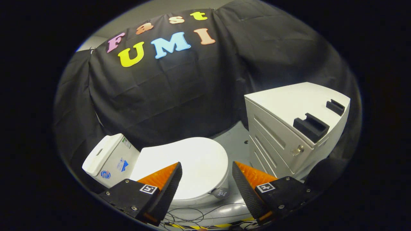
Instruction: Open the toilet lid.
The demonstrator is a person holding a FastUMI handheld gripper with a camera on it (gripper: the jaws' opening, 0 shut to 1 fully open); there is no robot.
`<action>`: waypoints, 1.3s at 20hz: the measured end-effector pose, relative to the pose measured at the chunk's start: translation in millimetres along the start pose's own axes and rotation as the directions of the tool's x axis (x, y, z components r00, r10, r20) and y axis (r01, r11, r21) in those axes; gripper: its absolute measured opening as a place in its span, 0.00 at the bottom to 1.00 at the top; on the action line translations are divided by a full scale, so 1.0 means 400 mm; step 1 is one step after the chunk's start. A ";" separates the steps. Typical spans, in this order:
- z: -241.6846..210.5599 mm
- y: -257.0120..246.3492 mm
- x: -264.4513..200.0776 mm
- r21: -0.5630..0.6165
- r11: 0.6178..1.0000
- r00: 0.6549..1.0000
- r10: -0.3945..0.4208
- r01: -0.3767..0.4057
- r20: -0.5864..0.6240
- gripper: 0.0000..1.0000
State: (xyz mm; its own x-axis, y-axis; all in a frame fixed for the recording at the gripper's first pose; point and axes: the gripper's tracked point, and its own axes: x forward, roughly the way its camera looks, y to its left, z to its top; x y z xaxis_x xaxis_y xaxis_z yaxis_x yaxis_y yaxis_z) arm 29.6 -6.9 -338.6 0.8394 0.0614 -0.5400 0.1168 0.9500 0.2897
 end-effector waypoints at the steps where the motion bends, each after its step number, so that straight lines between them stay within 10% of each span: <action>1: -0.017 -0.003 0.009 0.018 1.000 1.000 -0.005 0.005 -0.015 0.96; 26: -0.327 -0.129 0.089 0.479 0.870 0.974 -0.005 0.117 -0.228 0.89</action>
State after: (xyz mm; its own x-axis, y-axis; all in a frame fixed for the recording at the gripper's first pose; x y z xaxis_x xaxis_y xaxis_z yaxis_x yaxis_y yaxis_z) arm -15.9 -13.8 -476.2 0.6956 0.1250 -0.7074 0.4536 0.6872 0.5675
